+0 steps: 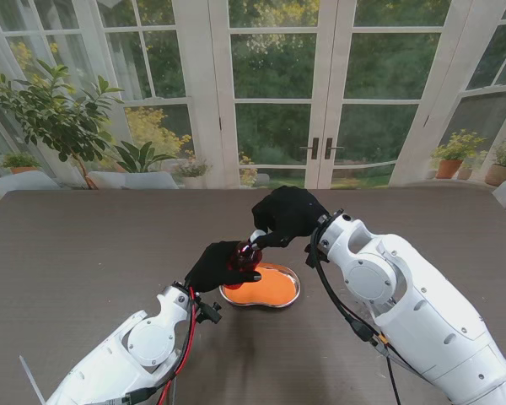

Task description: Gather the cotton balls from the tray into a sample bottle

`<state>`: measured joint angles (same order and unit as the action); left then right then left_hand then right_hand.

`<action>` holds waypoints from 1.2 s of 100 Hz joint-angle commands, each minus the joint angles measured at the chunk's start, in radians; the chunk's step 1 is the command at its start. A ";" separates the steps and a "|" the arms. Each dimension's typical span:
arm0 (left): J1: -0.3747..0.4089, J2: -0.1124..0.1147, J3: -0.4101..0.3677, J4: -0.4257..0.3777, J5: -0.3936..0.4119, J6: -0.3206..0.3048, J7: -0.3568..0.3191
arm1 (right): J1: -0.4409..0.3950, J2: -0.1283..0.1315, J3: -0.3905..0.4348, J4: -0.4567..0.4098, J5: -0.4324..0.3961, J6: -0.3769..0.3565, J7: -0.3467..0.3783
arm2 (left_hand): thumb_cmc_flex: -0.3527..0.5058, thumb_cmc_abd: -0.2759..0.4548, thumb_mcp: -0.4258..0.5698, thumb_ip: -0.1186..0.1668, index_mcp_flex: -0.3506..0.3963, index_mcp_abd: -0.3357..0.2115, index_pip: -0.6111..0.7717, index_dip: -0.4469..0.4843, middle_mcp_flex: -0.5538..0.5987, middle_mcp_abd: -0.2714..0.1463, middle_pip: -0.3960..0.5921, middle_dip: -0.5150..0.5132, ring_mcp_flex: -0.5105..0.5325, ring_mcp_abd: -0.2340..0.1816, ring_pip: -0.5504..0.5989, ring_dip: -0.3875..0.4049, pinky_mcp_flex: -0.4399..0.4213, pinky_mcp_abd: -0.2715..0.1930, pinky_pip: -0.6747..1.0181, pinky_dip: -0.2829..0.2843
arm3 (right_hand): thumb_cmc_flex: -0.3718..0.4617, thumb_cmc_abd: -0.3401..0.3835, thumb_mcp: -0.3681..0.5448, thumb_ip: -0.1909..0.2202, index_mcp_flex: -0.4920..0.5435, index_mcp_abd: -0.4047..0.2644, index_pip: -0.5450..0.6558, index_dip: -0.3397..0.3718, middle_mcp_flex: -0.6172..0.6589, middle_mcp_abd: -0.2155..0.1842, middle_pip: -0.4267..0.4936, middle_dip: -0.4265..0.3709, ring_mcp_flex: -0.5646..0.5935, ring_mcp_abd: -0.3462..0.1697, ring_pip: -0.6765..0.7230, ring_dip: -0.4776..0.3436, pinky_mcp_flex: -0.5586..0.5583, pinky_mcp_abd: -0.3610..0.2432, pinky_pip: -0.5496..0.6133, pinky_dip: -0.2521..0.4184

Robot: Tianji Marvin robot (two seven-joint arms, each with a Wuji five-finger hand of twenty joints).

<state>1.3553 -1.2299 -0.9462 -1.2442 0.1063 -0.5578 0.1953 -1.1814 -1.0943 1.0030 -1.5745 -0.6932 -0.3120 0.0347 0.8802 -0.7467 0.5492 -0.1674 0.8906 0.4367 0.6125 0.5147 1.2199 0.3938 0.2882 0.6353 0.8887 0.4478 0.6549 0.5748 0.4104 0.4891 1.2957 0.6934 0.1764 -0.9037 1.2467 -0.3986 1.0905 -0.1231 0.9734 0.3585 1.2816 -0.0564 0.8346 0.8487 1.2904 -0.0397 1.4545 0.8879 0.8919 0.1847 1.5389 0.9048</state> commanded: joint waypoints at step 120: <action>-0.003 -0.003 0.002 -0.001 0.002 -0.001 -0.019 | -0.007 -0.006 -0.042 -0.014 -0.037 0.077 0.000 | 0.166 0.223 0.293 -0.026 0.165 -0.288 0.128 -0.002 0.082 -0.120 0.027 -0.013 -0.005 -0.016 0.006 0.007 -0.018 -0.035 0.038 0.019 | -0.071 0.268 -0.118 0.201 0.241 -0.008 0.263 0.271 0.171 0.045 0.345 0.011 0.026 -0.036 0.258 0.100 0.167 0.080 0.141 -0.016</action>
<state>1.3542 -1.2270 -0.9438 -1.2398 0.1095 -0.5582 0.1917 -1.1797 -1.0948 0.9662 -1.5835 -0.7283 -0.2385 0.0181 0.8802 -0.7467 0.5492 -0.1689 0.8906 0.4368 0.6161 0.5139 1.2199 0.3938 0.2882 0.6344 0.8887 0.4478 0.6549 0.5748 0.4102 0.4891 1.2957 0.6935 0.1000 -0.6647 1.1302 -0.2409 1.2418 -0.1253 1.1398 0.5961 1.3618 -0.0455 1.0981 0.8594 1.3164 -0.0171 1.6361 0.9664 1.0257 0.2196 1.6001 0.9043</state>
